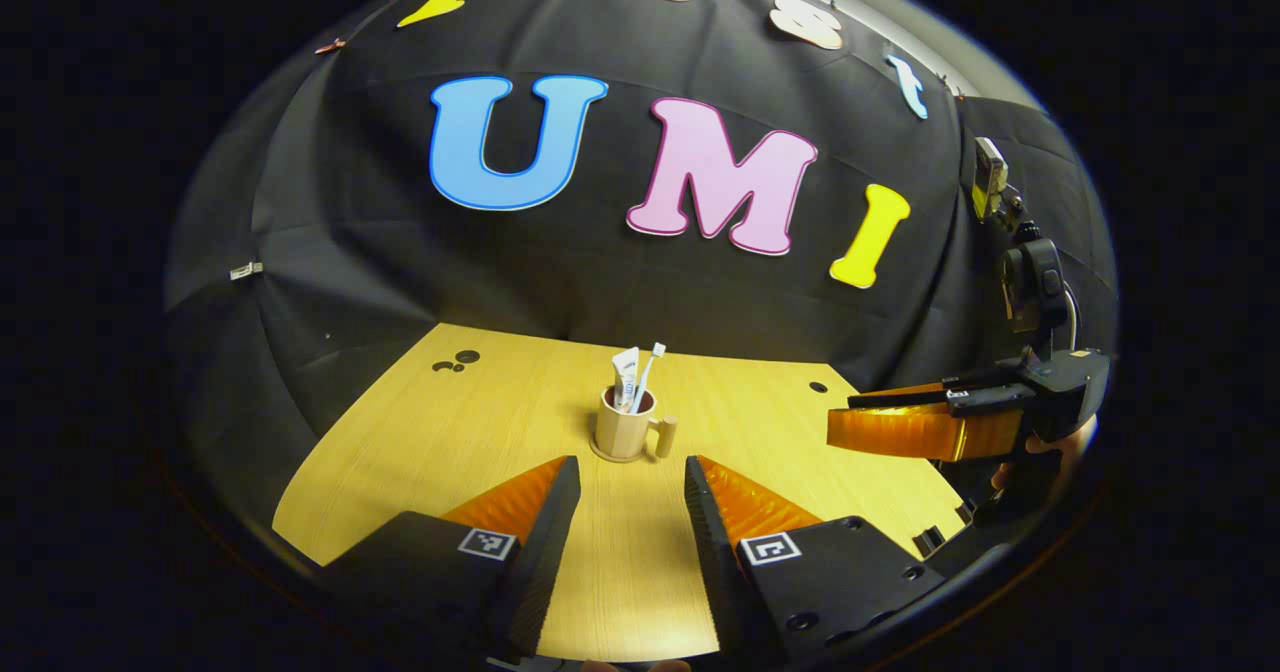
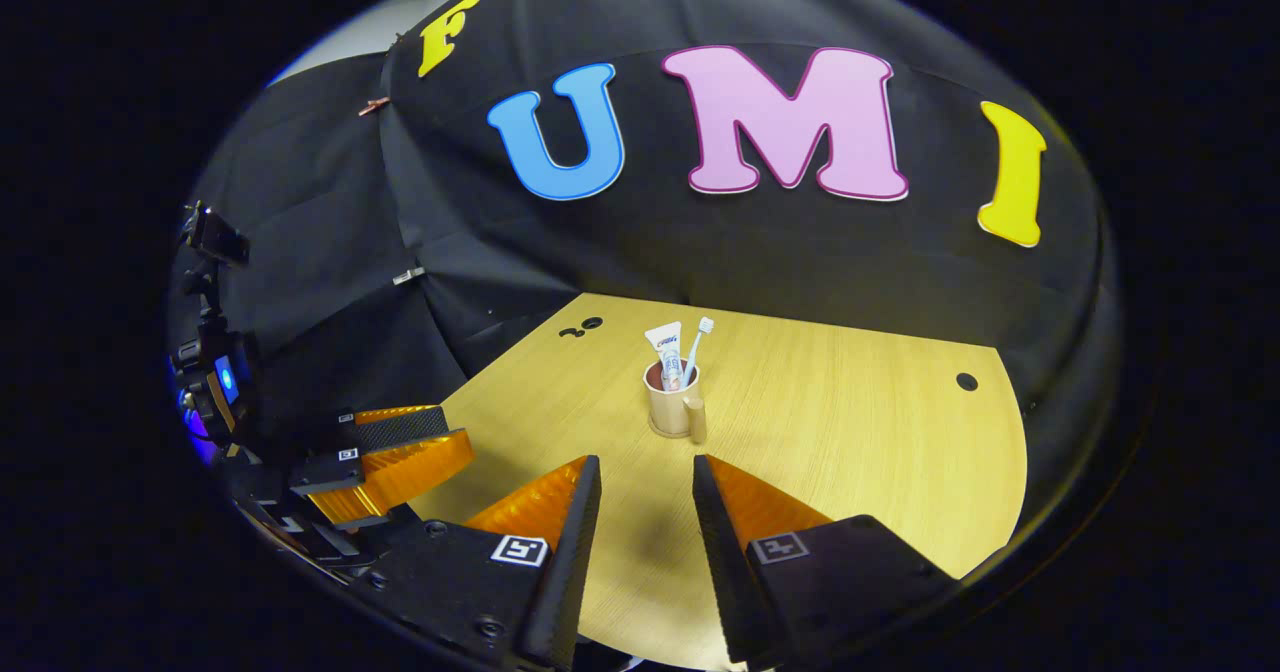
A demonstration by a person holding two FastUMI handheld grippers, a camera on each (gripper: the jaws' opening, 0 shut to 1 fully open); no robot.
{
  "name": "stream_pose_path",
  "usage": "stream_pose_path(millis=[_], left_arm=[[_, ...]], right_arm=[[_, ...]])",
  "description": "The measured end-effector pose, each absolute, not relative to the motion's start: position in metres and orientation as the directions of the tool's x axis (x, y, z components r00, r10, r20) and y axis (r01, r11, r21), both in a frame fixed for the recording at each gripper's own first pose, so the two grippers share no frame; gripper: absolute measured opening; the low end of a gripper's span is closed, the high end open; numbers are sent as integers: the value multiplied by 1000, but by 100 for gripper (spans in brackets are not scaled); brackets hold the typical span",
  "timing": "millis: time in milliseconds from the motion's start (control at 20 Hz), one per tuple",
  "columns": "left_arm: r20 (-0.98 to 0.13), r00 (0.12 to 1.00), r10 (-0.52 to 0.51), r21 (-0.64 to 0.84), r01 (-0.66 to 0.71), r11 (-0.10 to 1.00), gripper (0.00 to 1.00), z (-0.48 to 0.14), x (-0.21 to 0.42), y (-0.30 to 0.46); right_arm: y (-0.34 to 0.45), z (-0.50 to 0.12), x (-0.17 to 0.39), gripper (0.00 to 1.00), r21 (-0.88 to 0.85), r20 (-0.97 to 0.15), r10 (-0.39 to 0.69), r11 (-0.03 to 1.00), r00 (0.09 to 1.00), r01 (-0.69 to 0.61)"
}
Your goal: Put the toothbrush and toothpaste on the desktop into the cup, then pick up the cup and place it on the coaster on the desktop.
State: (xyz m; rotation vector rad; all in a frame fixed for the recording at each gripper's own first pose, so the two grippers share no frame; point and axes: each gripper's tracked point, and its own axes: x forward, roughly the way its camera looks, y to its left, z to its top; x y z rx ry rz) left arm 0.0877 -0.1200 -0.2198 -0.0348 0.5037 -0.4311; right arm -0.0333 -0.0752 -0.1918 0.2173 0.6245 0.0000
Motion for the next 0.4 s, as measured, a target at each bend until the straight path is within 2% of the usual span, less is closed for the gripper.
stream_pose_path(millis=[100,150,200,400], left_arm=[[-455,790,-411,-111,407,907,67,-216,80,-119],[-451,791,-413,-103,414,905,68,-214,77,-120],[-449,792,-413,-96,417,904,70,-213,74,-120],[-432,798,-419,-80,429,900,76,-206,68,-123]], right_arm=[[-78,-187,-47,59,199,-570,45,976,820,85],[-78,-187,-52,52,190,-565,35,978,825,88],[-80,-187,-55,59,177,-561,22,980,827,93],[-73,-193,-71,60,163,-554,6,981,832,102]])
